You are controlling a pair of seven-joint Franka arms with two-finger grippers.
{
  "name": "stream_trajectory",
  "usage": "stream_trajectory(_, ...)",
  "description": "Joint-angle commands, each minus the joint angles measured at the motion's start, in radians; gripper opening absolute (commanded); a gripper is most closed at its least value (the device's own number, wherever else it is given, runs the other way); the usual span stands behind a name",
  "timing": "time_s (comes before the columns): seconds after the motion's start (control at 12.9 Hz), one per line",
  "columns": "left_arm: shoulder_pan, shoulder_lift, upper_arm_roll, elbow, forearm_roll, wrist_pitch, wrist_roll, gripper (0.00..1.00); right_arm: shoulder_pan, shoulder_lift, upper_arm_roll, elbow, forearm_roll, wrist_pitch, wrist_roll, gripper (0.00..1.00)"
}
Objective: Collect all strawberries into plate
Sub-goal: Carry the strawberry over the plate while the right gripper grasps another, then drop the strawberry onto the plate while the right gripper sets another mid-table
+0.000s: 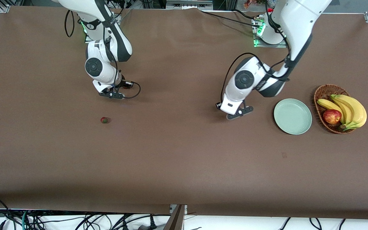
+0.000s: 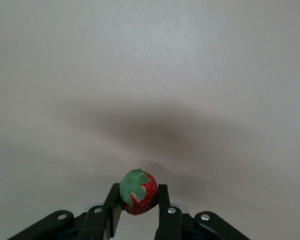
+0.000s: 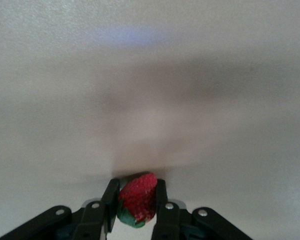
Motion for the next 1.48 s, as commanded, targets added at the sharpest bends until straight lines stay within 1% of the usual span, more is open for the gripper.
stream_trajectory(0.0,0.008,-0.115,0.143,0.036,-0.159,-0.15,0.312,0.0,0.001,-0.066,0.004,-0.004,0.02,-0.014,0.001,0.07)
stream_trajectory(0.08,0.008,-0.14,0.206,0.036,-0.181,-0.196,0.414,0.0,0.001,-0.063,0.006,0.045,0.022,-0.027,-0.005,0.07)
stream_trajectory(0.16,0.008,-0.154,0.271,0.036,-0.204,-0.224,0.531,0.0,0.006,-0.05,0.006,0.117,0.02,-0.06,0.012,0.08)
stream_trajectory(0.23,0.008,-0.159,0.338,0.03,-0.207,-0.23,0.644,0.0,0.007,-0.016,0.006,0.215,0.02,-0.118,0.042,0.09)
stream_trajectory(0.31,0.01,-0.156,0.392,0.026,-0.208,-0.23,0.743,0.0,0.009,0.048,0.006,0.349,0.022,-0.181,0.079,0.1)
stream_trajectory(0.39,0.01,-0.15,0.447,0.021,-0.207,-0.227,0.841,0.0,0.014,0.132,0.006,0.507,0.022,-0.238,0.136,0.1)
stream_trajectory(0.54,0.014,-0.122,0.541,0.01,-0.207,-0.209,1.014,0.0,0.017,0.33,0.009,0.845,0.025,-0.358,0.257,0.1)
stream_trajectory(0.62,0.016,-0.104,0.575,-0.007,-0.207,-0.168,1.084,0.0,0.015,0.414,0.032,0.989,0.046,-0.384,0.311,0.13)
stream_trajectory(0.7,0.017,-0.093,0.604,-0.039,-0.208,-0.114,1.144,0.0,0.015,0.479,0.049,1.085,0.09,-0.378,0.366,0.14)
stream_trajectory(0.78,0.02,-0.079,0.616,-0.059,-0.208,-0.071,1.182,0.0,0.015,0.528,0.059,1.152,0.12,-0.367,0.401,0.14)
stream_trajectory(0.85,0.028,-0.062,0.623,-0.066,-0.208,-0.046,1.211,0.0,0.015,0.565,0.081,1.205,0.126,-0.343,0.431,0.15)
stream_trajectory(0.93,0.033,-0.048,0.624,-0.067,-0.208,-0.028,1.219,0.0,0.017,0.591,0.114,1.225,0.126,-0.293,0.472,0.17)
stream_trajectory(1.01,0.033,-0.032,0.626,-0.067,-0.208,-0.013,1.221,0.0,0.018,0.608,0.157,1.225,0.125,-0.203,0.536,0.18)
stream_trajectory(1.09,0.034,-0.021,0.627,-0.067,-0.208,0.003,1.224,0.03,0.03,0.625,0.193,1.225,0.122,-0.117,0.588,0.18)
stream_trajectory(1.17,0.034,-0.019,0.626,-0.062,-0.208,0.005,1.242,0.28,0.067,0.648,0.198,1.227,0.117,-0.052,0.639,0.22)
stream_trajectory(1.24,0.034,-0.019,0.627,-0.057,-0.208,0.001,1.257,0.99,0.096,0.67,0.198,1.23,0.117,0.014,0.685,0.22)
stream_trajectory(1.32,0.034,-0.027,0.627,-0.051,-0.208,-0.009,1.268,1.0,0.134,0.691,0.198,1.23,0.117,0.098,0.742,0.26)
stream_trajectory(1.4,0.033,-0.048,0.627,-0.038,-0.208,-0.046,1.27,1.0,0.177,0.713,0.198,1.23,0.117,0.173,0.808,0.32)
